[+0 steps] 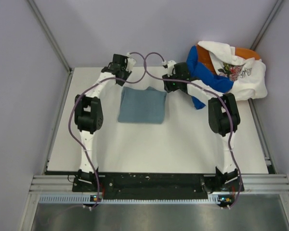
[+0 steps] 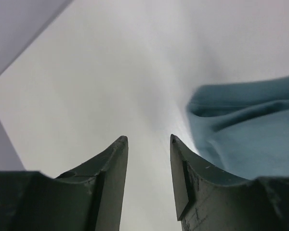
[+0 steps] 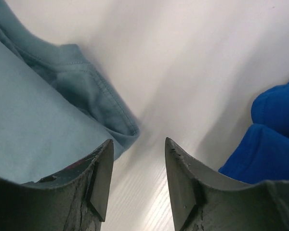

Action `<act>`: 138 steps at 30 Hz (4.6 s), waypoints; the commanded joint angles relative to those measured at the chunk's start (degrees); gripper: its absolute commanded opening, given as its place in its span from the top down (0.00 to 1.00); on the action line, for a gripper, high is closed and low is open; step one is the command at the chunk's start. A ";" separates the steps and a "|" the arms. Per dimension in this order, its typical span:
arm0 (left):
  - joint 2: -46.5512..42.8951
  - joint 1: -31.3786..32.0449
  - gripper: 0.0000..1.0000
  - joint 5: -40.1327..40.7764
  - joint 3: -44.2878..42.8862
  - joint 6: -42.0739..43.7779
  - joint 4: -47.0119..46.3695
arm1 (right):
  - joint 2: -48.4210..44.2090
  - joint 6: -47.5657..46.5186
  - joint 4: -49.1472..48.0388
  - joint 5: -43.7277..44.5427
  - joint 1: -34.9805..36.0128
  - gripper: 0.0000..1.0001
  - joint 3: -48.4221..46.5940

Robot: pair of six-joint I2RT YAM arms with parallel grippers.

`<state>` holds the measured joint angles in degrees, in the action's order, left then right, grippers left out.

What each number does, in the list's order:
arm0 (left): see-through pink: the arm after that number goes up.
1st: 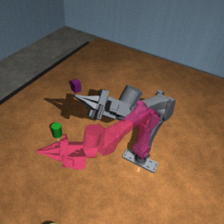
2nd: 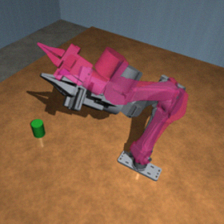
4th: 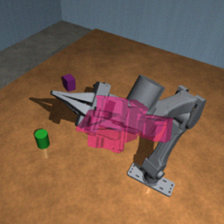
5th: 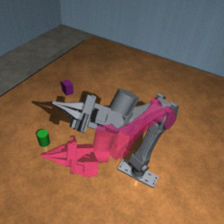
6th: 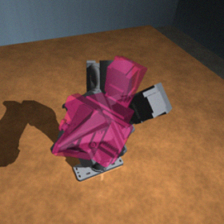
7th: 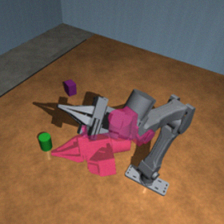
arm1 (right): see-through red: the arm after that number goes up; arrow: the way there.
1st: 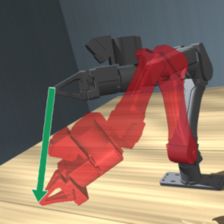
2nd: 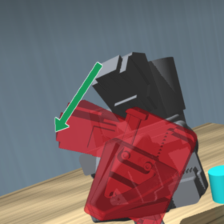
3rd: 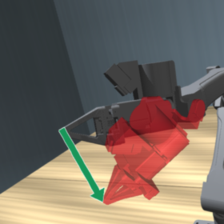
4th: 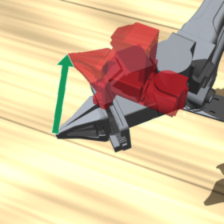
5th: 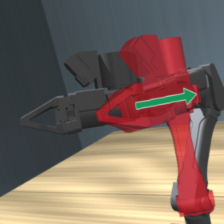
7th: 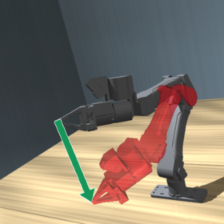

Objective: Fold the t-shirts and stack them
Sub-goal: Fold the long partially folded tshirt into a neat square, then put the neatly folded tshirt into the corner of the board with the right arm

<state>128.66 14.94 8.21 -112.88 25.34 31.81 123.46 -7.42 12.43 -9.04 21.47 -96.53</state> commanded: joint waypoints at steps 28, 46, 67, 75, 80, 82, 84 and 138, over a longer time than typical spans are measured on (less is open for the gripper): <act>-17.02 -2.99 0.60 -22.88 22.78 -20.15 -0.08 | -12.97 24.47 1.37 -6.09 3.93 0.81 18.04; -8.43 -6.50 0.33 -22.00 22.71 -29.82 -2.99 | -25.36 22.80 4.54 -1.42 2.96 0.28 26.04; -9.04 -6.85 0.90 -27.37 22.88 -27.45 -0.61 | -18.18 30.96 0.16 -5.20 0.94 0.25 22.98; -9.39 -6.85 0.96 -27.45 23.93 -27.37 -0.70 | -5.79 38.44 -6.43 -11.51 -0.38 0.35 16.03; -9.83 -6.85 0.96 -27.63 24.55 -27.63 -1.05 | -0.59 43.62 -11.45 -19.43 -0.38 0.57 15.67; -10.44 -6.85 0.96 -27.54 25.42 -27.54 -1.31 | -0.24 44.60 -11.99 -19.61 -0.38 0.66 16.72; -10.97 -6.94 0.96 -27.11 26.04 -27.71 -1.58 | -0.24 44.95 -14.00 -20.57 -0.56 0.80 17.43; -45.25 -14.41 0.07 -39.67 42.13 -20.95 -5.36 | -37.06 -9.63 34.16 41.74 -18.56 1.00 45.20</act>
<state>86.26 0.49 -30.09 -70.59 3.29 28.62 89.47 -13.17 48.60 29.10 8.58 -52.90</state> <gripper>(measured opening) 0.927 0.045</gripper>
